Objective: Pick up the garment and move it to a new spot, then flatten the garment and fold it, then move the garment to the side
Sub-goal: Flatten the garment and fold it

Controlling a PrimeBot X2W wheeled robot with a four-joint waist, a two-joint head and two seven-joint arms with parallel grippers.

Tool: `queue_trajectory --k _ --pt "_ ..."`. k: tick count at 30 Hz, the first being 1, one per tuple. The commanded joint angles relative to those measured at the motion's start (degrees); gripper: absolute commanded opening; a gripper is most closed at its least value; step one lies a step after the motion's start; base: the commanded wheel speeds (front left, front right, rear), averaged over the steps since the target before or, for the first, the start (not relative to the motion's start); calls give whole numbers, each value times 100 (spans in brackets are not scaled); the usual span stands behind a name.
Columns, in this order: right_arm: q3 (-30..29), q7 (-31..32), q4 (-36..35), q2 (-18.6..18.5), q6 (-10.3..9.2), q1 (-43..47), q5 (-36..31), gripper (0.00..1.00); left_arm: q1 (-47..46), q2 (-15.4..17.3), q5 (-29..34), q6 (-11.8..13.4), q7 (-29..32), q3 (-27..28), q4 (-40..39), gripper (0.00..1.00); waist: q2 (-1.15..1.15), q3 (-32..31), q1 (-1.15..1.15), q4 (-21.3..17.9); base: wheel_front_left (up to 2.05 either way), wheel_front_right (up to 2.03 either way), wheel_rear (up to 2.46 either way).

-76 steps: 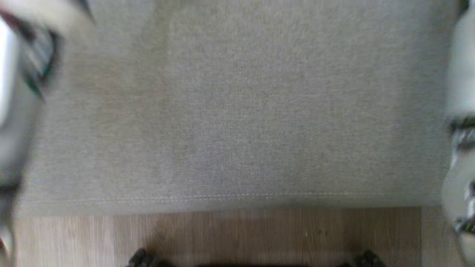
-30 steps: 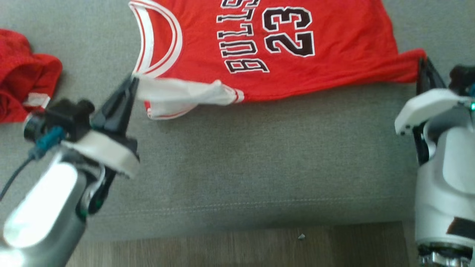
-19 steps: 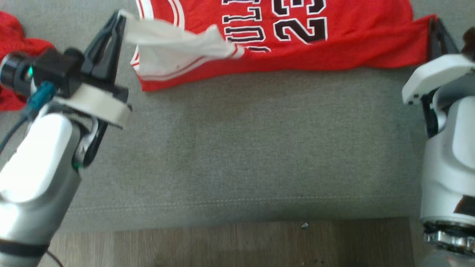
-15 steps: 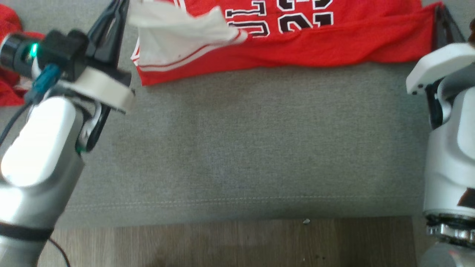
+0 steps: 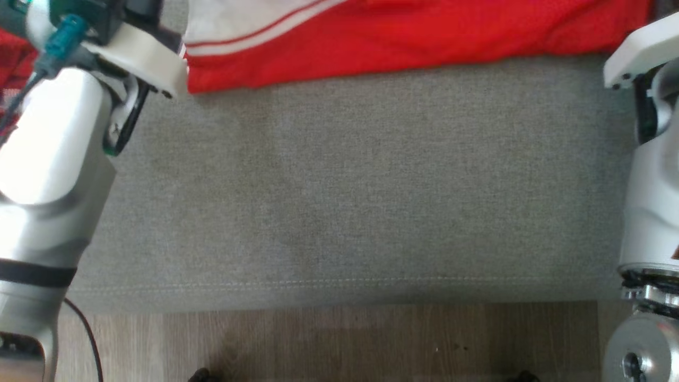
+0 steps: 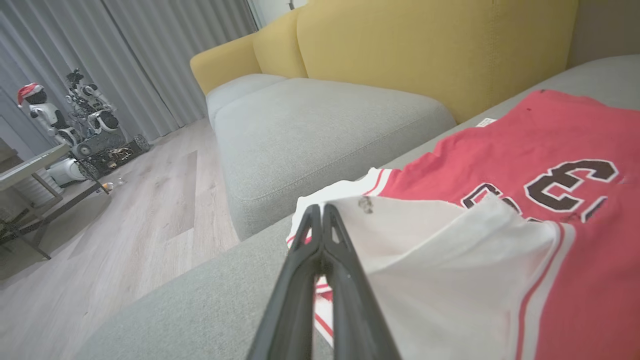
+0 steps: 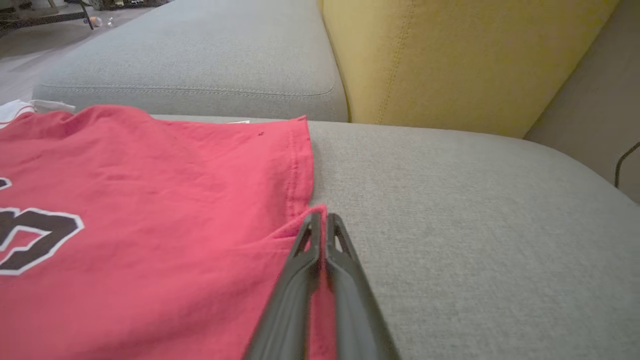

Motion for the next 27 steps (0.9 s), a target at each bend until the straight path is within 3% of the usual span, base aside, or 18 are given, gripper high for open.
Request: queue_trajectory --k 1,9,10,11,12,13,14,15,19,24,27 --pt "35 -95 -204 93 -8 -148 -89 0 -222 217 23 27 -32 287 -136 0 0 21 -1 11 0 0 0" --pt "-214 -311 29 185 -8 -274 -372 0 -208 124 182 -35 -33 467 -69 0 0 61 -1 46 0 0 0" --pt "-233 -339 89 199 -8 -304 -399 13 -218 93 211 -29 -33 484 -25 0 0 62 -1 47 0 0 0" --pt "-249 -370 153 212 -8 -339 -426 47 -229 55 229 -40 -33 499 21 0 0 61 -1 47 0 0 0" --pt "-259 -416 217 225 -8 -371 -447 100 -227 -3 198 -87 -33 526 77 0 0 55 -1 47 0 0 0" --pt "-284 -479 280 236 -8 -396 -447 100 -210 -73 121 -156 -33 567 174 18 0 39 -1 44 0 0 0" --pt "-321 -559 318 246 -8 -417 -454 100 -206 -117 77 -207 -33 607 244 81 0 20 -1 35 0 0 0" --pt "-344 -660 333 254 -8 -431 -473 100 -201 -140 68 -239 -33 654 245 100 0 -4 -1 17 0 0 0" --pt "-432 -1099 272 275 -8 -348 -491 100 104 -118 18 -322 -33 911 11 100 0 -123 -1 -59 0 0 0" --pt "-351 -1423 98 280 -8 44 -120 100 1038 -65 15 -157 -33 1313 -723 100 0 -271 -1 -117 0 0 0" --pt "-258 -1501 -17 280 -8 366 49 100 1716 -200 -55 -119 -33 1399 -977 100 0 -371 -1 -106 0 0 0"
